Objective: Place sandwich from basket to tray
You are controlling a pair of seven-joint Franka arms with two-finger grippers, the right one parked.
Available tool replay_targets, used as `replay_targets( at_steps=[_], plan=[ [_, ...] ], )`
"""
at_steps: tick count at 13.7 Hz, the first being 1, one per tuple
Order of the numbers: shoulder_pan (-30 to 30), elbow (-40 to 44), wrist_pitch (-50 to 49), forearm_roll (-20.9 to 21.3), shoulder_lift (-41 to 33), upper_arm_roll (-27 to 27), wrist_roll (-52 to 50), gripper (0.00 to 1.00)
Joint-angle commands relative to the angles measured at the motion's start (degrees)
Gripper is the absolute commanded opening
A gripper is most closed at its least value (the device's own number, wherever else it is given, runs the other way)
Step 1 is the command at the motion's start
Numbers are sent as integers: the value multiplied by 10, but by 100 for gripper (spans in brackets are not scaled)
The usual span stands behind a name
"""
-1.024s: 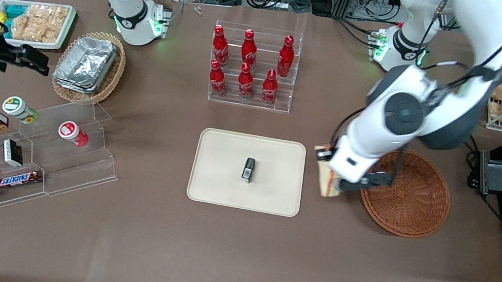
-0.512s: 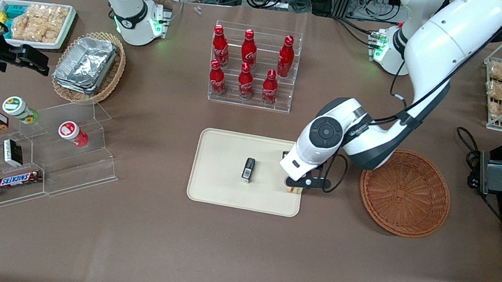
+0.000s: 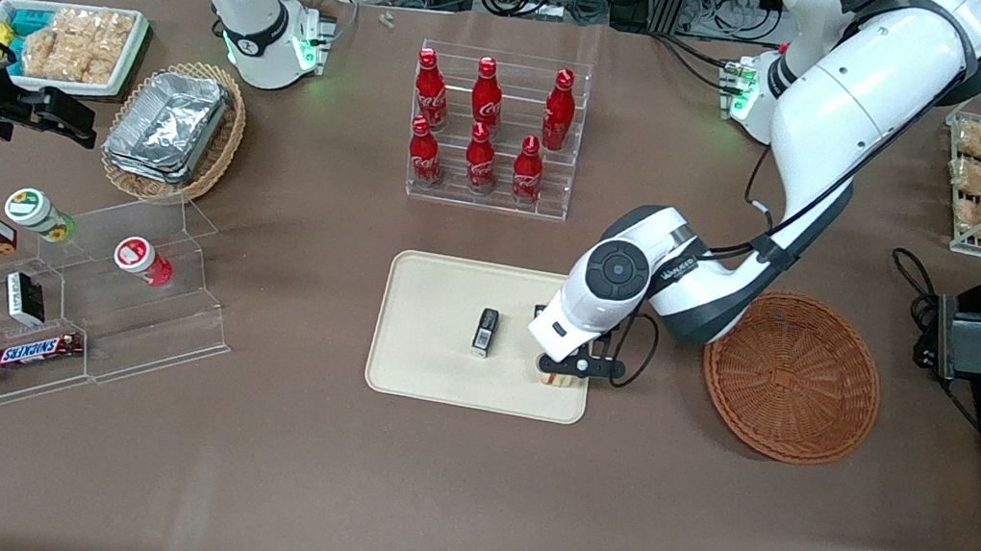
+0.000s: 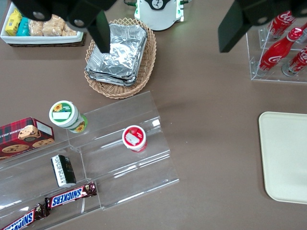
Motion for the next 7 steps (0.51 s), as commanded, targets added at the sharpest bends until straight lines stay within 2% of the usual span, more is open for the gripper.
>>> replay_targets(
  at_steps=[1, 4, 6, 7],
  plan=[
    [-13, 26, -6, 50, 7, 5, -14, 100],
    [-7, 58, -25, 46, -19, 3, -78, 100],
    [-1, 91, -78, 44, -53, 3, -78, 100],
    [24, 105, -110, 35, -63, -3, -72, 100]
  ],
)
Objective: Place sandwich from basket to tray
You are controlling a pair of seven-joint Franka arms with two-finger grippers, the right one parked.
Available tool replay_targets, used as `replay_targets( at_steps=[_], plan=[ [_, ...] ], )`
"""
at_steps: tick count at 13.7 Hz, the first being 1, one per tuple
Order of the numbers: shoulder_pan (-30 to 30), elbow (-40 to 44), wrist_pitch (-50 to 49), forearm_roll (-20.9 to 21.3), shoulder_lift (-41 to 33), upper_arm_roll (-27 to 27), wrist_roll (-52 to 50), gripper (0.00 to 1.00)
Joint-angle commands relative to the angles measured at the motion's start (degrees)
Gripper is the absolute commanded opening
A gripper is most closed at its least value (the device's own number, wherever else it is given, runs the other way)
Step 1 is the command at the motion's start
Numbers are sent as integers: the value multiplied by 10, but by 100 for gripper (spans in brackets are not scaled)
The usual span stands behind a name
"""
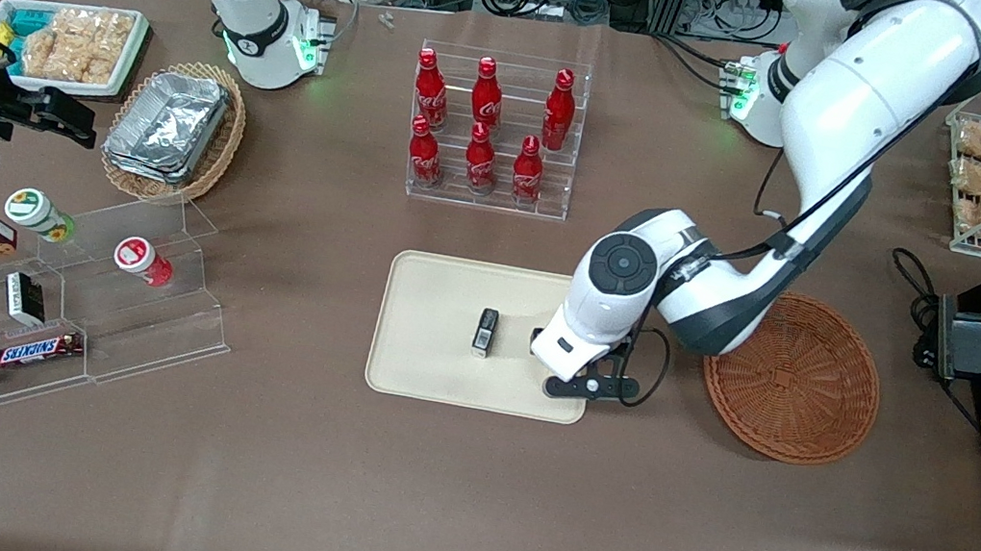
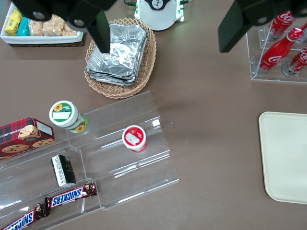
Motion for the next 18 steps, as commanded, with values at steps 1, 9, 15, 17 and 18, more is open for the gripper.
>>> replay_targets(
  at_steps=[1, 9, 15, 17, 18],
  plan=[
    [43, 25, -72, -25, -56, -14, 6, 100],
    [111, -23, -192, -229, -240, 90, 263, 100],
    [54, -116, -238, -305, -358, 292, 537, 100],
    [59, -86, -265, -293, -348, 318, 596, 100],
    [59, -69, -273, -283, -337, 319, 624, 100]
  ],
)
